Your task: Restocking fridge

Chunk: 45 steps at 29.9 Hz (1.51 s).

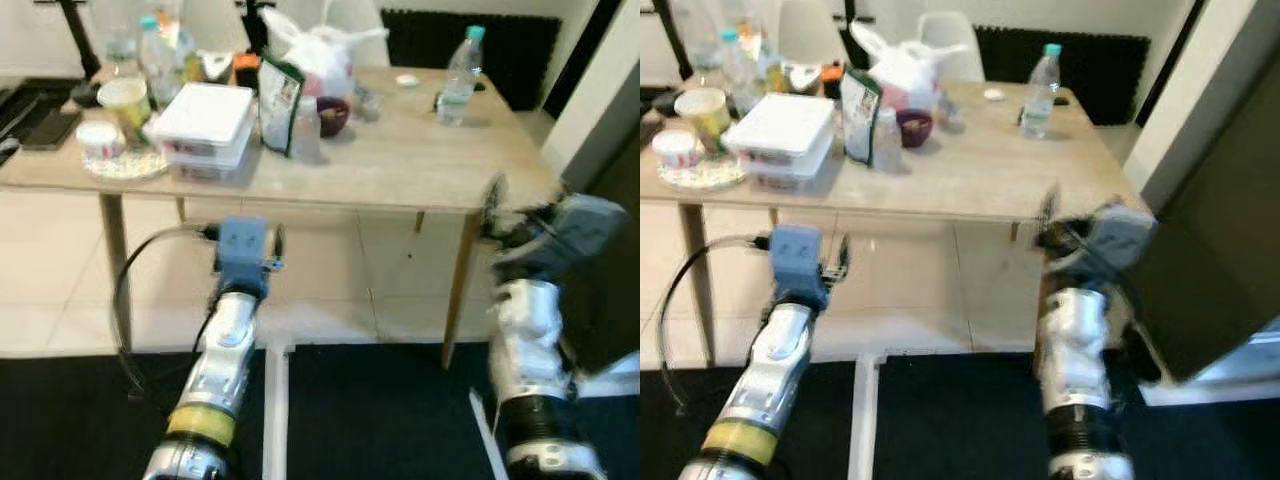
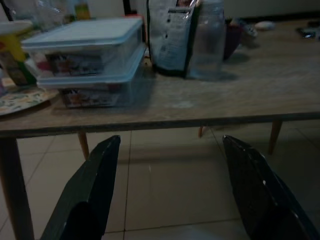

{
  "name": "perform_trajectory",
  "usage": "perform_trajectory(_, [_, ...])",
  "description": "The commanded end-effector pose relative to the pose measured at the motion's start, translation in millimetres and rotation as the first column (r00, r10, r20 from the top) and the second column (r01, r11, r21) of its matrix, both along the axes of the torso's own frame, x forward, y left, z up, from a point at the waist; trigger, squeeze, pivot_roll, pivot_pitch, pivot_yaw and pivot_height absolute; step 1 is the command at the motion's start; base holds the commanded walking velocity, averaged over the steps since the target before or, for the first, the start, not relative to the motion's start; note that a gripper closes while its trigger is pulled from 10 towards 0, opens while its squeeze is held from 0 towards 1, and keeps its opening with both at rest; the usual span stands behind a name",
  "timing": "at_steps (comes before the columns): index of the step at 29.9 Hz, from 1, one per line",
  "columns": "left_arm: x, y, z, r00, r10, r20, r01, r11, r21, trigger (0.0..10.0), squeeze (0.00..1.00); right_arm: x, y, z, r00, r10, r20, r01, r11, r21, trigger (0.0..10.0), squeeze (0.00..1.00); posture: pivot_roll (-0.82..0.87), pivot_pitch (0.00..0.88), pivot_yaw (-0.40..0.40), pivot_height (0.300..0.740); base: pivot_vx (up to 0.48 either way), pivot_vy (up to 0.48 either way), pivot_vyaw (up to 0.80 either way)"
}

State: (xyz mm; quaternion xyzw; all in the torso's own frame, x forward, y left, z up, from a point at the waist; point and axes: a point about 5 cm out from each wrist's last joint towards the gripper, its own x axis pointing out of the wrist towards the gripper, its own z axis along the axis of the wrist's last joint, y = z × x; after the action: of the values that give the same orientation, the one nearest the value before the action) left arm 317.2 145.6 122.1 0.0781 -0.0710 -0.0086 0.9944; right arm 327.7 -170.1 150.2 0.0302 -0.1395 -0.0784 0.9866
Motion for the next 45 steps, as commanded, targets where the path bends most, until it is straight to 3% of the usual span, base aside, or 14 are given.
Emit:
perform_trajectory(1, [-2.0,-10.7,1,0.999,-0.050,-0.006,0.050,0.999,-0.003,10.0,0.00,-3.2,-11.4,-4,0.999,-0.037,-0.023,0.037,0.999,-0.004,10.0,0.00,-0.01,0.019,-0.052,0.740,0.409,0.000,0.00])
perform_trajectory(9, [-2.5,-17.7,1,0.995,-0.104,-0.008,0.104,0.994,0.017,10.0,0.00,-3.7,-12.0,-5,0.999,-0.038,-0.038,0.038,0.999,0.011,10.0,0.00,-0.01,0.016,-0.050,0.740,0.430,0.000,0.00])
perform_trajectory(26, [-6.5,-29.9,-1,0.983,-0.185,-0.023,0.186,0.982,0.043,10.0,0.00,-5.7,-13.6,-7,0.998,-0.037,-0.054,0.037,0.999,0.009,10.0,0.00,-0.02,0.016,-0.054,0.740,0.403,-0.213,-0.58])
perform_trajectory(34, [-6.6,-26.6,-1,0.989,-0.147,-0.026,0.148,0.988,0.034,10.0,0.00,-5.8,-12.7,-7,0.998,-0.029,-0.056,0.029,1.000,0.006,10.0,0.00,-0.01,0.019,-0.055,0.740,0.335,-0.169,0.00])
perform_trajectory(45, [-15.3,-24.6,-5,0.998,-0.070,-0.003,0.070,0.996,0.060,10.0,0.00,-6.3,-7.8,-9,0.998,0.011,-0.069,-0.011,1.000,0.008,10.0,0.00,-0.01,0.024,-0.055,0.740,0.000,0.000,0.00])
